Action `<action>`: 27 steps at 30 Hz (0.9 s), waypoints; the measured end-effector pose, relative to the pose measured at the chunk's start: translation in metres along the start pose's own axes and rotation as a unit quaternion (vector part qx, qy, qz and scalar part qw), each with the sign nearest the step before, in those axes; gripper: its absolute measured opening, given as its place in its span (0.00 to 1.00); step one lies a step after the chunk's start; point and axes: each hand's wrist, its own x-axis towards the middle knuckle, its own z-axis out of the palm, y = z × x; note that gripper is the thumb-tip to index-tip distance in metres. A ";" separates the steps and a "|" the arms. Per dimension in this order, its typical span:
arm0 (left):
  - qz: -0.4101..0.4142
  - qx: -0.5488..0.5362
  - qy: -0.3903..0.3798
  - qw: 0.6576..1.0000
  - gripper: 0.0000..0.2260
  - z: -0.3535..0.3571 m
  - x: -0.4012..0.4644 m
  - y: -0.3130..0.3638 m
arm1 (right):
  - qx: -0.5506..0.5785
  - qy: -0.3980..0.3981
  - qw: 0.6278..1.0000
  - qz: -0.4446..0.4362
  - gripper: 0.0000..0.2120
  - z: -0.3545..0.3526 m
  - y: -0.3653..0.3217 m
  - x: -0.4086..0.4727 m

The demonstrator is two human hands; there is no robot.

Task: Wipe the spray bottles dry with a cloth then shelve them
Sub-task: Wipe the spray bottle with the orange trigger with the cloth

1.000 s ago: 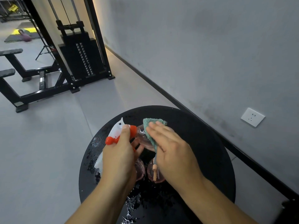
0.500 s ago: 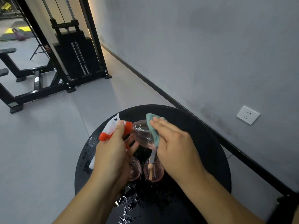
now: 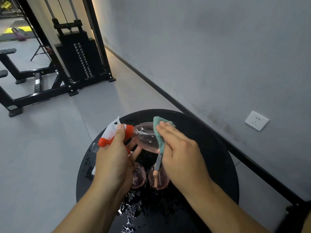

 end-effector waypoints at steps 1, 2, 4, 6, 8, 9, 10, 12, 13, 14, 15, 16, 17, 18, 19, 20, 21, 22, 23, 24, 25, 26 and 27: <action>-0.003 0.001 0.001 1.000 0.09 0.000 0.000 -0.001 | -0.001 -0.012 1.000 -0.009 0.26 0.001 -0.001 -0.001; -0.005 0.000 0.002 1.000 0.09 -0.001 0.000 -0.001 | -0.001 -0.017 1.000 -0.015 0.26 0.001 -0.001 -0.001; 0.000 -0.007 0.001 1.000 0.10 -0.001 0.000 0.003 | 0.002 -0.002 1.000 -0.005 0.25 -0.001 0.004 0.002; 0.008 -0.015 0.000 1.000 0.14 -0.001 0.001 0.008 | 0.014 0.030 0.999 0.022 0.24 -0.005 0.009 0.005; 0.012 -0.021 0.003 1.000 0.17 0.000 0.001 0.008 | 0.024 0.046 0.998 0.034 0.23 -0.006 0.009 0.005; 0.012 -0.020 0.005 1.000 0.17 0.000 0.000 0.008 | 0.024 0.043 0.998 0.028 0.24 -0.005 0.007 0.004; 0.011 -0.016 0.006 1.000 0.16 0.000 -0.001 0.006 | 0.021 0.034 0.999 0.017 0.24 -0.004 0.004 0.002; 0.005 -0.006 0.001 1.000 0.12 0.001 -0.002 0.003 | 0.012 0.012 1.000 -0.004 0.26 -0.001 0.002 0.000; 0.002 -0.004 -0.002 1.000 0.11 0.001 -0.003 0.002 | 0.010 0.009 1.000 -0.008 0.26 -0.001 0.003 0.001; 0.002 -0.004 -0.005 1.000 0.12 0.001 -0.003 0.003 | 0.012 0.014 1.000 -0.005 0.26 -0.002 0.005 0.002; 0.004 -0.008 -0.005 1.000 0.13 0.001 -0.002 0.005 | 0.017 0.024 1.000 0.004 0.25 -0.004 0.007 0.004; 0.008 -0.015 -0.004 1.000 0.15 0.001 -0.001 0.007 | 0.026 0.036 0.999 0.017 0.24 -0.006 0.010 0.006; 0.010 -0.021 -0.003 1.000 0.16 0.001 -0.001 0.009 | 0.037 0.048 0.998 0.030 0.23 -0.008 0.011 0.007; 0.013 -0.025 -0.002 1.000 0.17 0.000 0.000 0.011 | 0.046 0.055 0.997 0.036 0.23 -0.008 0.011 0.006; 0.015 -0.027 0.001 1.000 0.18 0.000 0.000 0.011 | 0.048 0.056 0.997 0.035 0.23 -0.008 0.009 0.005; 0.016 -0.028 0.003 0.999 0.18 -0.001 -0.001 0.011 | 0.042 0.048 0.998 0.027 0.23 -0.006 0.006 0.004; 0.015 -0.026 0.003 1.000 0.18 0.000 -0.002 0.010 | 0.032 0.035 0.999 0.012 0.24 -0.005 0.002 0.002; 0.014 -0.023 0.002 1.000 0.18 0.000 -0.002 0.009 | 0.022 0.020 1.000 -0.002 0.25 -0.003 0.000 0.001; 0.012 -0.020 -0.001 1.000 0.17 0.000 -0.003 0.008 | 0.017 0.009 1.000 -0.010 0.25 -0.002 0.000 0.001; 0.011 -0.020 -0.003 1.000 0.17 0.000 -0.003 0.008 | 0.018 0.006 1.000 -0.009 0.25 -0.002 0.001 0.002; 0.011 -0.021 -0.006 1.000 0.17 0.000 -0.003 0.009 | 0.025 0.012 1.000 -0.001 0.25 -0.004 0.003 0.004; 0.013 -0.023 -0.007 1.000 0.17 -0.001 -0.002 0.011 | 0.035 0.024 0.999 0.013 0.24 -0.006 0.006 0.005; 0.016 -0.026 -0.007 1.000 0.17 -0.001 -0.002 0.013 | 0.045 0.039 0.998 0.025 0.23 -0.007 0.008 0.006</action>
